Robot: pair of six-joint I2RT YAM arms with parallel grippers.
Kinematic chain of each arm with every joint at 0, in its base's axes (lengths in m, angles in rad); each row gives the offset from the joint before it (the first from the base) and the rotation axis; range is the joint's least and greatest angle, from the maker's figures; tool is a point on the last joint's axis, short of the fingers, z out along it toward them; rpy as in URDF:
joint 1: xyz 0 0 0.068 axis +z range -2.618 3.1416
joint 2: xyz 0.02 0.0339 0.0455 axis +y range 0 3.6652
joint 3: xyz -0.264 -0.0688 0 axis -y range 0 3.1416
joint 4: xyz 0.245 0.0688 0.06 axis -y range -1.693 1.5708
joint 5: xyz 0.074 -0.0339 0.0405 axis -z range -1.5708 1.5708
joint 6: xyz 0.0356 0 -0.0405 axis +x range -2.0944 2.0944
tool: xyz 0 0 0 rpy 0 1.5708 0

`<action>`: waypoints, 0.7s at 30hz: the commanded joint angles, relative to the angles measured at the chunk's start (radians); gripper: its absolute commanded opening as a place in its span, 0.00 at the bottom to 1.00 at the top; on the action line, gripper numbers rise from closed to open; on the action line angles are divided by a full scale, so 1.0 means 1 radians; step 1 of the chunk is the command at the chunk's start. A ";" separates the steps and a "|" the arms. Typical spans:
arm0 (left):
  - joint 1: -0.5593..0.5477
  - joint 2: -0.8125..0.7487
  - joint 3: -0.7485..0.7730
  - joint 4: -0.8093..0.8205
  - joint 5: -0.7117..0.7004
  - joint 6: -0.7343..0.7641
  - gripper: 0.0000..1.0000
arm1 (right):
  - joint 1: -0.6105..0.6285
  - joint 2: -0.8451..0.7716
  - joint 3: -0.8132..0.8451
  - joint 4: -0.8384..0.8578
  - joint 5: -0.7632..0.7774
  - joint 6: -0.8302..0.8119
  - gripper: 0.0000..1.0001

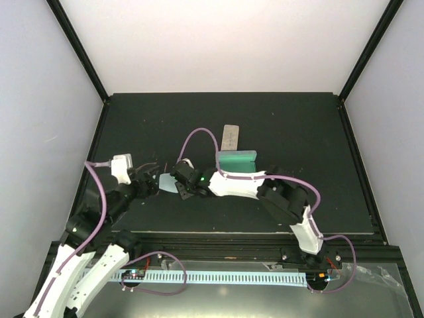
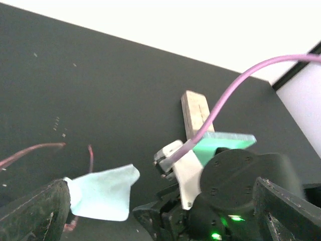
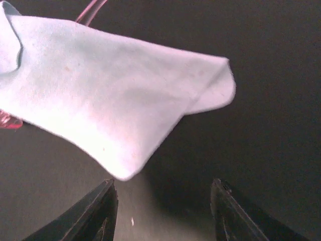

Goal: Organize the sunglasses
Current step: Move the glasses cleaning cloth to the center of the board.

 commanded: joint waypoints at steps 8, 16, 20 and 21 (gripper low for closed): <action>0.007 -0.102 0.091 -0.134 -0.181 0.002 0.99 | 0.039 0.239 0.252 -0.119 0.036 -0.075 0.46; 0.007 -0.094 0.089 -0.146 -0.184 -0.003 0.99 | 0.052 0.285 0.303 -0.187 0.110 -0.045 0.14; 0.007 -0.083 0.083 -0.140 -0.166 -0.009 0.99 | 0.052 0.240 0.278 -0.177 0.143 -0.026 0.01; 0.007 -0.080 0.081 -0.138 -0.159 -0.011 0.99 | 0.052 0.218 0.257 -0.166 0.149 -0.023 0.01</action>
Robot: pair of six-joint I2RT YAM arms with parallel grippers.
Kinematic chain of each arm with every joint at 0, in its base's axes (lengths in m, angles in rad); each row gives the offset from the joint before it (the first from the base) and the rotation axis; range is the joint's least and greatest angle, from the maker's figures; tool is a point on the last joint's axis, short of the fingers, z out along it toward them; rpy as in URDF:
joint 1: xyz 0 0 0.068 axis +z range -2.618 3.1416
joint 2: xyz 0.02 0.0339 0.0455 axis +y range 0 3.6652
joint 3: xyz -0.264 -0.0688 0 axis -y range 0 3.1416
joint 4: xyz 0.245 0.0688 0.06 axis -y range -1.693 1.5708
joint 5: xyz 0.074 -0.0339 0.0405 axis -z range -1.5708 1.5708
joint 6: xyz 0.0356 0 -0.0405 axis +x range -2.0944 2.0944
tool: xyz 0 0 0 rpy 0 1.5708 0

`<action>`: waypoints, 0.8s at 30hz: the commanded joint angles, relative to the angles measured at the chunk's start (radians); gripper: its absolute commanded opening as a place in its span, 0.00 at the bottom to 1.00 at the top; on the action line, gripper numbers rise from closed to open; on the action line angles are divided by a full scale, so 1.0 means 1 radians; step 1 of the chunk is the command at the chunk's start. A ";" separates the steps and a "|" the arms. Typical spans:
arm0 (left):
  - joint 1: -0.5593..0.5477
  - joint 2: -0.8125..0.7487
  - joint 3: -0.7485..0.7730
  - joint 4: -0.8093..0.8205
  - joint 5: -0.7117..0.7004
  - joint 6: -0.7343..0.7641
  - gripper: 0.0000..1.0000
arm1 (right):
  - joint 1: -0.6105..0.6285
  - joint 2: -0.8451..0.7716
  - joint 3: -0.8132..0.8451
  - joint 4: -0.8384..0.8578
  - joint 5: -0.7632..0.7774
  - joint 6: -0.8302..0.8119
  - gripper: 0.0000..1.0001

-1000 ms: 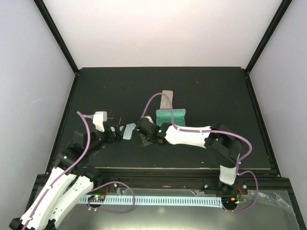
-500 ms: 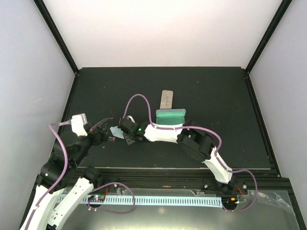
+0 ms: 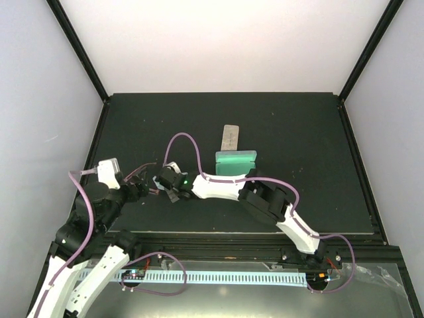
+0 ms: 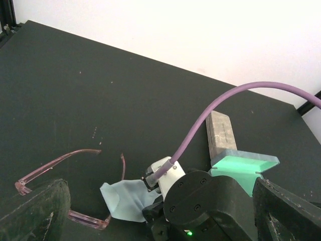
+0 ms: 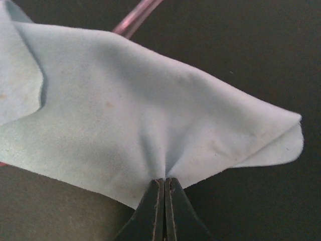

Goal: Organize the sunglasses
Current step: Move the glasses cleaning cloth to the center of the board.

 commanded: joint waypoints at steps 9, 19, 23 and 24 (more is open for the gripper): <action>0.007 0.049 -0.107 0.108 0.214 -0.012 0.99 | 0.001 -0.328 -0.367 0.031 0.020 0.030 0.01; -0.002 0.235 -0.329 0.427 0.640 -0.076 0.93 | 0.000 -0.597 -0.764 0.056 -0.016 0.163 0.01; -0.053 0.344 -0.392 0.524 0.633 -0.141 0.85 | 0.001 -0.671 -0.850 0.077 -0.035 0.224 0.01; -0.067 0.376 -0.405 0.542 0.630 -0.158 0.82 | 0.000 -0.680 -0.864 0.090 -0.044 0.235 0.01</action>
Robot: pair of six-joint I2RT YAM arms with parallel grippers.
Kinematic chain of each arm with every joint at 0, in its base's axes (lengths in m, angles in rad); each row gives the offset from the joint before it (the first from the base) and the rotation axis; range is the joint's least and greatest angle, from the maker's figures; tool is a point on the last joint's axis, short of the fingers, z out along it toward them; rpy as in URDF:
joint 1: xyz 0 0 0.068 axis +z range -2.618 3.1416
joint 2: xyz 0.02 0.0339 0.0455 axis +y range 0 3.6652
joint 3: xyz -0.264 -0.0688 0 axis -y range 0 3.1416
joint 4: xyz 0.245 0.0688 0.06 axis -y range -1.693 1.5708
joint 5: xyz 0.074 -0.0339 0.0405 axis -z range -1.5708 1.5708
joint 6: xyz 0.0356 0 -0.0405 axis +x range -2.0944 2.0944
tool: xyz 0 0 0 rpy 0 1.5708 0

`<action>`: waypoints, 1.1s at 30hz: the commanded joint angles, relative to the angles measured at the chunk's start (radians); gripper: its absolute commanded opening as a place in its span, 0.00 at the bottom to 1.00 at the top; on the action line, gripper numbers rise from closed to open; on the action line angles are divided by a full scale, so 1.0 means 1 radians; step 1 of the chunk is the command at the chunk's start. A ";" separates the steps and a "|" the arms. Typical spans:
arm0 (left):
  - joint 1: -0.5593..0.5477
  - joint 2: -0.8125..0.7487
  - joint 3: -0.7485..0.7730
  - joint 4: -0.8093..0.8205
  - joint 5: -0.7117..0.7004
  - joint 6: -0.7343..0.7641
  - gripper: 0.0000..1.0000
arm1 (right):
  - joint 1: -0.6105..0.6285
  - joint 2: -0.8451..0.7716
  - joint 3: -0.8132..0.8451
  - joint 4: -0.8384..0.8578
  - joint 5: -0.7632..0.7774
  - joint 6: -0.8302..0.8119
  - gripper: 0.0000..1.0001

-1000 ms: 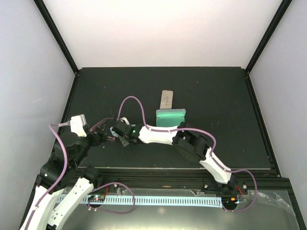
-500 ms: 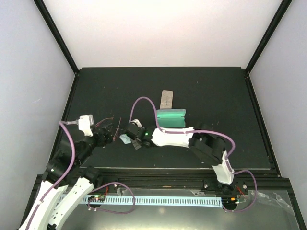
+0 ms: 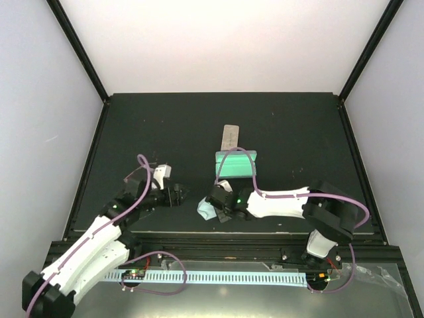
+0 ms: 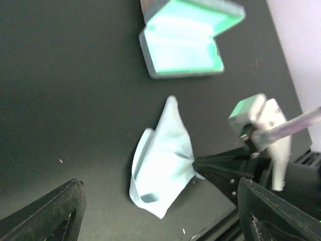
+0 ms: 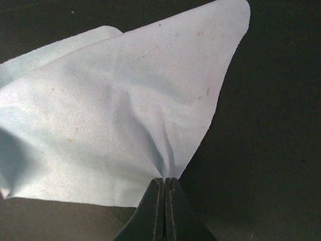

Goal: Organize the sunglasses
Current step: Move the glasses cleaning cloth to the center of the board, then adjust the glasses cleaning cloth at the center of the board.

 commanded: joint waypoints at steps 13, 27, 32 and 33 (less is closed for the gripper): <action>-0.223 0.292 -0.201 0.387 0.059 -0.345 0.66 | 0.001 -0.056 -0.064 0.101 -0.051 0.149 0.02; -0.237 0.508 -0.183 0.536 0.051 -0.422 0.48 | 0.000 -0.054 -0.075 0.116 -0.057 0.147 0.01; -0.243 0.554 -0.207 0.612 0.054 -0.455 0.37 | 0.000 -0.062 -0.077 0.115 -0.056 0.146 0.01; -0.243 0.565 -0.201 0.615 0.053 -0.452 0.33 | 0.001 -0.064 -0.077 0.114 -0.055 0.147 0.01</action>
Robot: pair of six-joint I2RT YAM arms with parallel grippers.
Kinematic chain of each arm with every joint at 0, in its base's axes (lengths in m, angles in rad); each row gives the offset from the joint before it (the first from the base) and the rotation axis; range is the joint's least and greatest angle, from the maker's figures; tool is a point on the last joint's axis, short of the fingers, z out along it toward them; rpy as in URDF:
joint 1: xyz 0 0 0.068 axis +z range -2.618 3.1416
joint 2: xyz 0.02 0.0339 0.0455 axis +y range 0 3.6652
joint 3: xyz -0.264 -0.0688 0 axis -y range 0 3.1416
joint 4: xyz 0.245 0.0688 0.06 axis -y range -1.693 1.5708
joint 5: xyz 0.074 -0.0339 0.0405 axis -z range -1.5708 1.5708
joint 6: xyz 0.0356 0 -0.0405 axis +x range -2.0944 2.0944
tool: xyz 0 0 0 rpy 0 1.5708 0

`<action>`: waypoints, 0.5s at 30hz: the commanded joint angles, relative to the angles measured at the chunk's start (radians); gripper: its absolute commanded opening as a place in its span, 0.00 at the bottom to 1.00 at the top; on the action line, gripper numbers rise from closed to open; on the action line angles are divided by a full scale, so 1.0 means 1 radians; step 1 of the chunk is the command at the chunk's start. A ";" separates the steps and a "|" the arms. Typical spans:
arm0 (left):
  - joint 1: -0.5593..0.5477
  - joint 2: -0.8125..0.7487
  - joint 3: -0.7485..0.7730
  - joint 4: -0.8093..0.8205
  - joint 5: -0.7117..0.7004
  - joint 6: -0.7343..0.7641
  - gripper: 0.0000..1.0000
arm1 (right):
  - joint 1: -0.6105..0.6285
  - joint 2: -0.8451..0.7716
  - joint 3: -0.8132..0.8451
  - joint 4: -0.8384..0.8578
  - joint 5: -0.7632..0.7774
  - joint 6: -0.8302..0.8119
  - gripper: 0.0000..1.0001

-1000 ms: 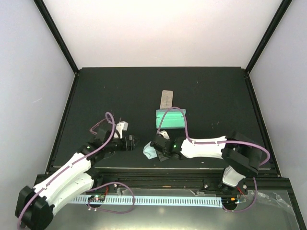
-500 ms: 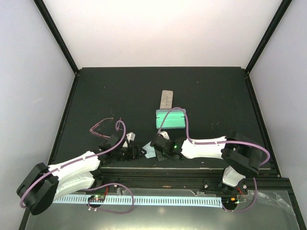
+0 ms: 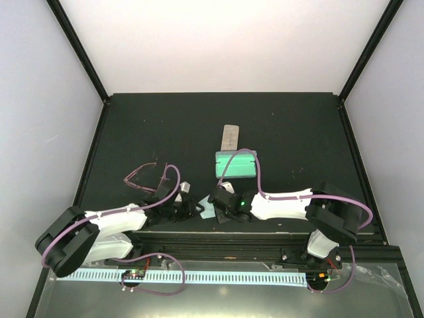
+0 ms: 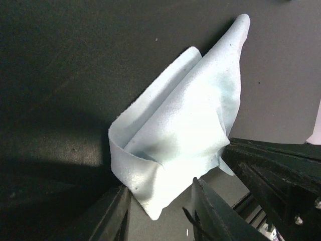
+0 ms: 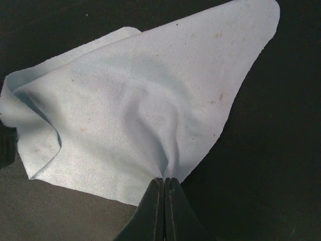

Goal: Organize the sunglasses
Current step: Adjust the glasses cleaning cloth at the center of the board.

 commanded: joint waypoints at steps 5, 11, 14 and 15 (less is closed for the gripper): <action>-0.008 0.064 0.017 0.090 -0.004 -0.022 0.08 | 0.001 -0.029 -0.003 0.007 0.021 0.017 0.01; -0.007 0.024 0.077 -0.007 -0.049 0.039 0.01 | -0.015 -0.066 0.014 -0.011 0.048 0.009 0.01; -0.007 -0.036 0.139 -0.091 -0.086 0.075 0.02 | -0.032 -0.092 0.047 -0.042 0.074 -0.016 0.01; -0.007 -0.054 0.169 -0.127 -0.102 0.091 0.02 | -0.040 -0.104 0.062 -0.058 0.082 -0.026 0.01</action>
